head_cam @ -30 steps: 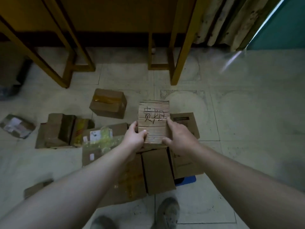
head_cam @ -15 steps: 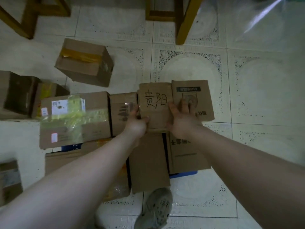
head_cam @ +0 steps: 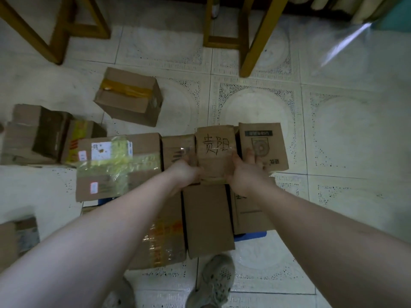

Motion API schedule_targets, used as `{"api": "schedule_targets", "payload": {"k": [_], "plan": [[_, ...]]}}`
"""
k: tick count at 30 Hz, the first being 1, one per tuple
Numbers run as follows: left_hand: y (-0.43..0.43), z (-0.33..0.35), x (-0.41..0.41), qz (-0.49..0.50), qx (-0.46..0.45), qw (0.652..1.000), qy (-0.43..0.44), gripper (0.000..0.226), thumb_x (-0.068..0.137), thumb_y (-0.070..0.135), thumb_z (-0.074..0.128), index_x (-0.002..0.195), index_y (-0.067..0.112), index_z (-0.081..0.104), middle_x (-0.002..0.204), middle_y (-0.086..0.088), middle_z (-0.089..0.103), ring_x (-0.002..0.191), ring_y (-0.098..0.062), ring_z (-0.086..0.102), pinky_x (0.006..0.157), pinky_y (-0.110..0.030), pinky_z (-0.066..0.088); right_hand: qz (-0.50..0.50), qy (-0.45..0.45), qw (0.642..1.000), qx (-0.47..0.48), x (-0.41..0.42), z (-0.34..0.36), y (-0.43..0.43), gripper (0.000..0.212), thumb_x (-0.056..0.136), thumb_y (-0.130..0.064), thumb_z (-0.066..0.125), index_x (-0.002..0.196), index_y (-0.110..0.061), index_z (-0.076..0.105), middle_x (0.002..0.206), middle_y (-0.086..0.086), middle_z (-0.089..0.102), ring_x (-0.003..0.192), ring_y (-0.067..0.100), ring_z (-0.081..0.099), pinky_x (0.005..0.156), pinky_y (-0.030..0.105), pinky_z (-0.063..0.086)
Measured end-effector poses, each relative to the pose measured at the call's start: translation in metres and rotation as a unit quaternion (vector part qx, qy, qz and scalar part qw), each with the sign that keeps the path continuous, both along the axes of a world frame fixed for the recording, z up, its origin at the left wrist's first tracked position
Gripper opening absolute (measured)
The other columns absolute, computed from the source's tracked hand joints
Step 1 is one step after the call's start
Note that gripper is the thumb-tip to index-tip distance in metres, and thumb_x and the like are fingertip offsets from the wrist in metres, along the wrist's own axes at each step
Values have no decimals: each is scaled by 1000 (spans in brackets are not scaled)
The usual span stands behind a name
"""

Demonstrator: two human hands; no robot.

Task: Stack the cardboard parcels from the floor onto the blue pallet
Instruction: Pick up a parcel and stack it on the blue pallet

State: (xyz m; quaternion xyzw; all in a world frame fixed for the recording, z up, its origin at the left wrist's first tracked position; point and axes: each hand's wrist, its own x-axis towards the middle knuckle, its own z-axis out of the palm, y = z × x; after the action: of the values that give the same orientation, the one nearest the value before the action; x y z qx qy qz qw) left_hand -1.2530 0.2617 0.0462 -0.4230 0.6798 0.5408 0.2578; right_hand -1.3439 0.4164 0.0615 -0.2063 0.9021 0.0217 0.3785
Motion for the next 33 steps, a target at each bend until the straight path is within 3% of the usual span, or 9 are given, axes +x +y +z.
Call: {"api": "schedule_targets", "payload": {"k": [3, 6, 9, 12, 15, 20, 24, 28, 33], "plan": [[-21, 31, 21, -66, -59, 996, 10, 66, 92, 33, 55, 149, 20, 23, 149, -9, 36, 131, -27, 40, 104, -37, 34, -21, -5, 1000, 2, 10, 32, -10, 74, 96, -44, 45, 153, -30, 0, 161, 8, -9, 145, 36, -7, 115, 53, 7], [-48, 82, 53, -107, -113, 988, 18, 69, 93, 33, 54, 150, 26, 16, 152, -8, 31, 131, -26, 41, 93, -28, 38, -30, 15, 999, 5, 31, 81, -24, 73, 95, -48, 47, 153, -31, 5, 161, 9, 0, 146, 34, -1, 114, 54, 7], [-77, 149, 96, -133, -141, 981, 19, 70, 92, 35, 56, 150, 30, 15, 154, -4, 27, 131, -24, 41, 97, -30, 39, -53, 20, 998, -22, 63, 144, -42, 73, 93, -49, 49, 152, -32, 10, 161, 5, 3, 147, 31, 2, 114, 53, 11], [-100, 222, 151, -109, -155, 982, 12, 70, 91, 36, 58, 149, 32, 19, 152, -4, 31, 114, -18, 55, 87, -26, 47, -75, -5, 996, -54, 105, 216, -64, 70, 94, -49, 48, 152, -32, 14, 161, 3, 7, 147, 27, 5, 114, 52, 16], [-119, 287, 205, -83, -172, 982, 6, 71, 90, 33, 60, 149, 30, 20, 149, -6, 36, 127, -22, 46, 96, -30, 41, -55, -17, 995, -81, 146, 282, -85, 69, 94, -50, 47, 152, -29, 16, 160, 5, 12, 146, 28, 11, 113, 50, 23], [-150, 381, 276, -19, -203, 979, 22, 70, 91, 32, 59, 149, 29, 21, 148, -8, 38, 130, -25, 42, 99, -39, 40, -42, 11, 989, -145, 198, 364, -109, 67, 93, -46, 53, 150, -27, 23, 155, 5, 26, 140, 28, 28, 110, 48, 33], [-177, 435, 327, 16, -229, 973, 32, 69, 91, 32, 58, 149, 29, 21, 152, -8, 31, 134, -27, 36, 104, -43, 36, -11, 38, 988, -150, 224, 401, -122, 68, 91, -46, 55, 149, -26, 26, 150, 6, 34, 135, 28, 36, 104, 46, 38], [-211, 469, 362, 39, -237, 970, 36, 68, 91, 32, 58, 148, 29, 21, 150, -9, 35, 131, -26, 41, 96, -36, 39, 8, 53, 985, -166, 241, 423, -149, 71, 88, -52, 55, 149, -28, 26, 151, 7, 34, 133, 29, 38, 101, 46, 40], [-263, 488, 397, 27, -259, 963, 69, 68, 90, 36, 59, 148, 30, 23, 150, -7, 35, 134, -26, 36, 103, -40, 34, 9, 81, 979, -188, 269, 433, -205, 71, 85, -54, 56, 146, -30, 29, 144, 7, 41, 121, 29, 50, 88, 42, 48]]}}
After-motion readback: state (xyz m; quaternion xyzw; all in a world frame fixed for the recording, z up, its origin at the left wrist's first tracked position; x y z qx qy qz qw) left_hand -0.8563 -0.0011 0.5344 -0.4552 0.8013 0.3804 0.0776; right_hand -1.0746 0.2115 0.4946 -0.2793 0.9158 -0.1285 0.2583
